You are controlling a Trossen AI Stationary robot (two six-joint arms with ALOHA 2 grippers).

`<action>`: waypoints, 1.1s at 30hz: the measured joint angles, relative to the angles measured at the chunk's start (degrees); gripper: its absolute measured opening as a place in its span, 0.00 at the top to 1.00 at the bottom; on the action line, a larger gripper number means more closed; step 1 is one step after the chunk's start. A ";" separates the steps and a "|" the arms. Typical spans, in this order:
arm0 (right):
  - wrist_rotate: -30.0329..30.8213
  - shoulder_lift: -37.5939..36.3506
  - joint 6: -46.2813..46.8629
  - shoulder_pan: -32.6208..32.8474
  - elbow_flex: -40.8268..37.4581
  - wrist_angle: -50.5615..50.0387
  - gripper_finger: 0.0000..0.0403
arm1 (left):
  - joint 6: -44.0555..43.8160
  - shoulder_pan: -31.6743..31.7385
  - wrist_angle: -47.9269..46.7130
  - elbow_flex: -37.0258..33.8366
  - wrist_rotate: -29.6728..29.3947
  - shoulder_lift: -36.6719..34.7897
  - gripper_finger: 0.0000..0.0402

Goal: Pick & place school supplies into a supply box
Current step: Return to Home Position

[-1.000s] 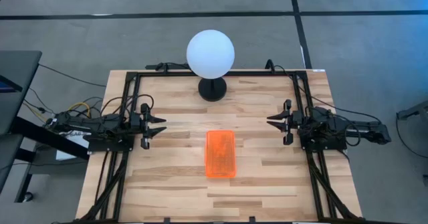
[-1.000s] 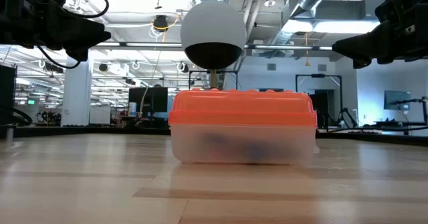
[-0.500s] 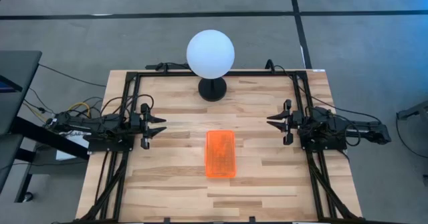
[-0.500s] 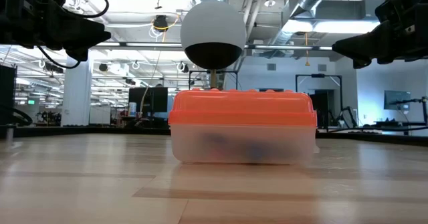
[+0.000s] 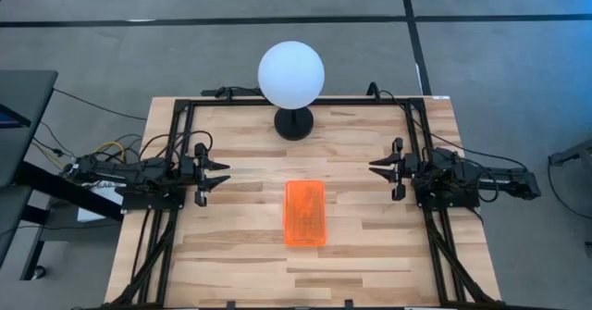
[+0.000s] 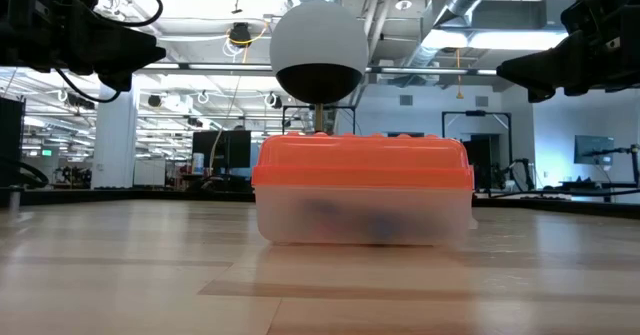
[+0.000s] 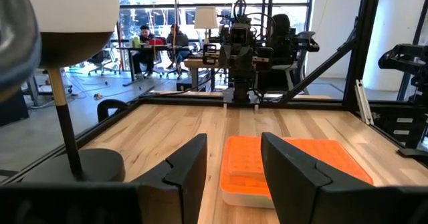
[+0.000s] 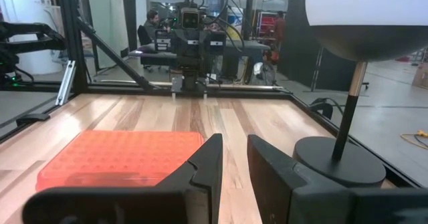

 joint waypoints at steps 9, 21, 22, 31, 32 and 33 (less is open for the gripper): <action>0.00 0.00 -0.02 0.00 0.00 0.00 0.84 | -0.33 0.00 0.00 0.00 0.00 0.00 0.66; 0.00 0.00 -0.01 0.00 0.00 0.00 0.84 | -0.14 0.00 0.00 0.00 0.00 0.00 0.66; 0.00 0.00 0.00 0.00 0.00 0.00 0.84 | -0.33 -0.02 0.00 0.00 -0.01 -0.02 0.66; 0.00 0.00 0.00 0.00 0.00 0.00 0.84 | -0.30 -0.01 -0.01 0.00 -0.02 -0.02 0.66; 0.00 0.00 -0.02 0.00 0.00 0.00 0.84 | -0.44 -0.01 0.00 0.00 -0.01 0.00 0.66; 0.00 0.00 -0.02 0.00 0.00 0.00 0.84 | -0.46 -0.02 -0.02 0.00 0.00 -0.01 0.66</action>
